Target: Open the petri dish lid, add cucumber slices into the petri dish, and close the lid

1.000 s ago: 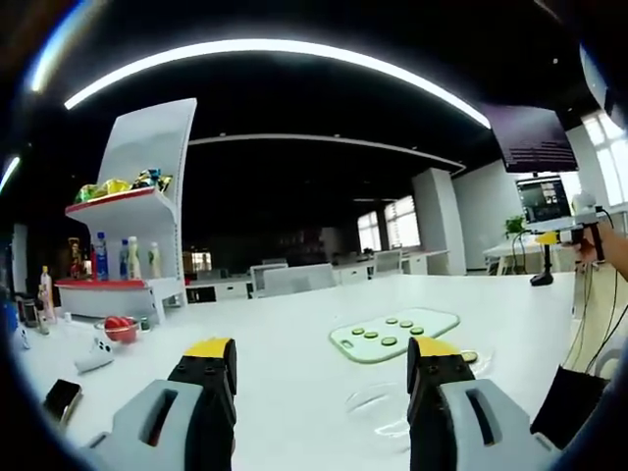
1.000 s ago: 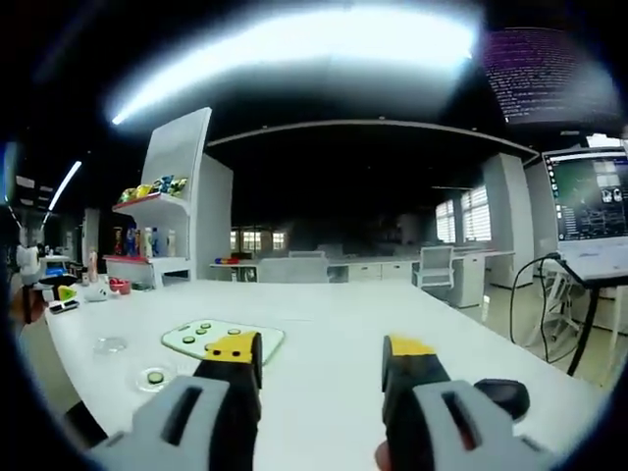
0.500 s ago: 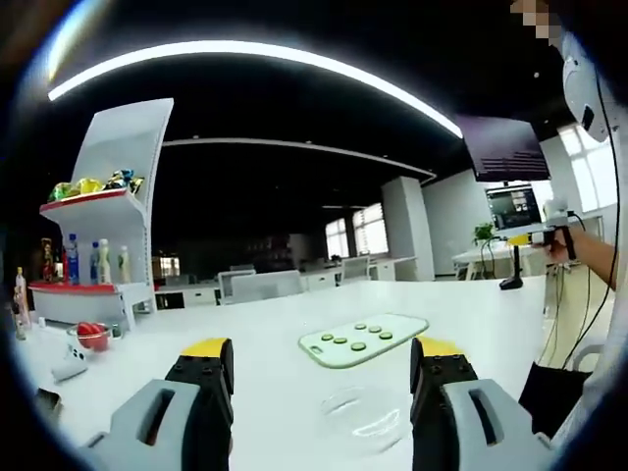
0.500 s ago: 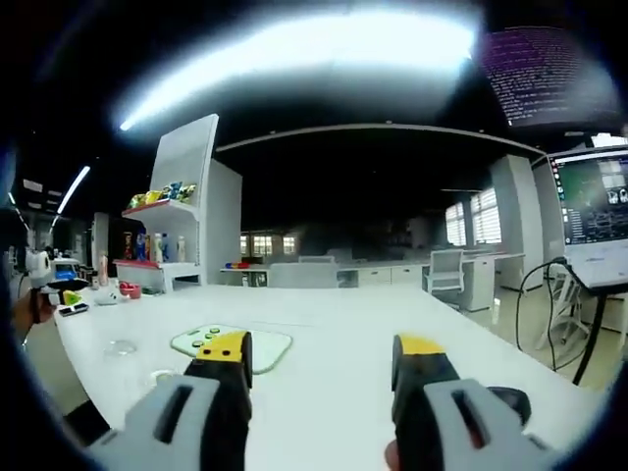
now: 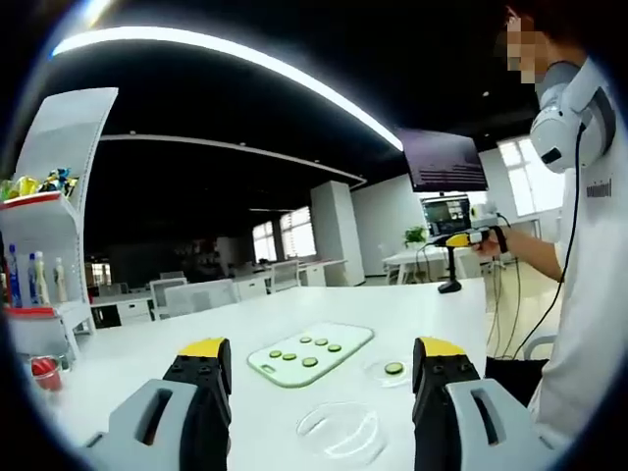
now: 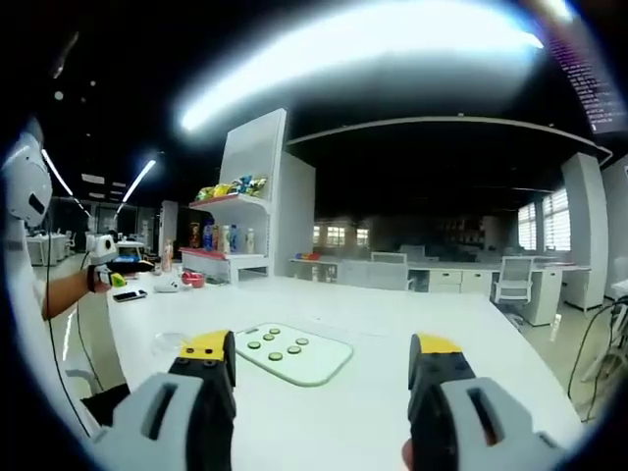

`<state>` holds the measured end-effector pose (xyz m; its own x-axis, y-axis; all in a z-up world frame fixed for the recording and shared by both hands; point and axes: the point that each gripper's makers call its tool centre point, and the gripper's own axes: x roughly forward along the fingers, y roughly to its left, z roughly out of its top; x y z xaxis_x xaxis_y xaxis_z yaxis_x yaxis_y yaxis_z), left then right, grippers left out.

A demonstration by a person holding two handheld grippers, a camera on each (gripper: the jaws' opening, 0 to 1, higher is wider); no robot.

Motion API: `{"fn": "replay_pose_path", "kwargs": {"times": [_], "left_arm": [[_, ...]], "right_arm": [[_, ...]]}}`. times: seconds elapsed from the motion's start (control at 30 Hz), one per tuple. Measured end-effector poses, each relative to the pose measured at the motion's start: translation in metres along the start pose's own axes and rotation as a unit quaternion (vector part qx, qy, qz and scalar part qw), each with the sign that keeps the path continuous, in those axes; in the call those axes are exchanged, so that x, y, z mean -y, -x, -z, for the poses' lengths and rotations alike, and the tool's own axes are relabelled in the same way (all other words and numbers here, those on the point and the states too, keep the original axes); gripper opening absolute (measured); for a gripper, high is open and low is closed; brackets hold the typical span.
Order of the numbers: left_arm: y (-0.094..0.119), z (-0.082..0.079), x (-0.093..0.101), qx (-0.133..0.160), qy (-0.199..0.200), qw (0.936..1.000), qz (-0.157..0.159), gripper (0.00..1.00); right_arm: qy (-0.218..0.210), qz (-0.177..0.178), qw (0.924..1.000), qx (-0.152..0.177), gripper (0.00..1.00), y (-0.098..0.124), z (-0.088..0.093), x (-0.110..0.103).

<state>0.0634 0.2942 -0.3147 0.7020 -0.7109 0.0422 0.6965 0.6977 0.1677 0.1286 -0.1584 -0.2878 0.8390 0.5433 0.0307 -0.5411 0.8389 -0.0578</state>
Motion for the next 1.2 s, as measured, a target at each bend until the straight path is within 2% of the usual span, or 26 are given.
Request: {"fn": "replay_pose_path", "kwargs": {"times": [0.13,0.27,0.4,0.47,0.67,0.9,1.2], "left_arm": [[-0.002,0.01,0.009,-0.04,-0.007,0.998,0.048,0.75],[-0.007,0.021,0.012,-0.057,0.006,0.9955,0.075,0.75],[-0.011,0.03,0.017,-0.07,-0.001,0.9934,0.091,0.77],[-0.013,0.032,0.017,-0.07,0.0,0.9925,0.1,0.77],[-0.02,0.044,0.019,-0.099,0.01,0.987,0.126,0.79],[-0.022,0.052,0.017,-0.122,0.008,0.9828,0.138,0.8],[-0.017,0.068,0.013,-0.15,0.009,0.9766,0.154,0.81]], "right_arm": [[0.007,-0.026,0.9996,-0.009,0.71,-0.016,-0.002,-0.011],[0.018,-0.058,0.998,-0.017,0.72,-0.031,-0.004,-0.027],[0.027,-0.083,0.9959,-0.022,0.73,-0.045,-0.007,-0.041],[0.038,-0.105,0.9935,-0.025,0.74,-0.057,-0.009,-0.054],[0.053,-0.165,0.9838,-0.047,0.76,-0.082,-0.001,-0.09],[0.08,-0.254,0.9615,-0.067,0.77,-0.11,0.008,-0.155],[0.105,-0.333,0.932,-0.098,0.78,-0.133,0.03,-0.218]]}}
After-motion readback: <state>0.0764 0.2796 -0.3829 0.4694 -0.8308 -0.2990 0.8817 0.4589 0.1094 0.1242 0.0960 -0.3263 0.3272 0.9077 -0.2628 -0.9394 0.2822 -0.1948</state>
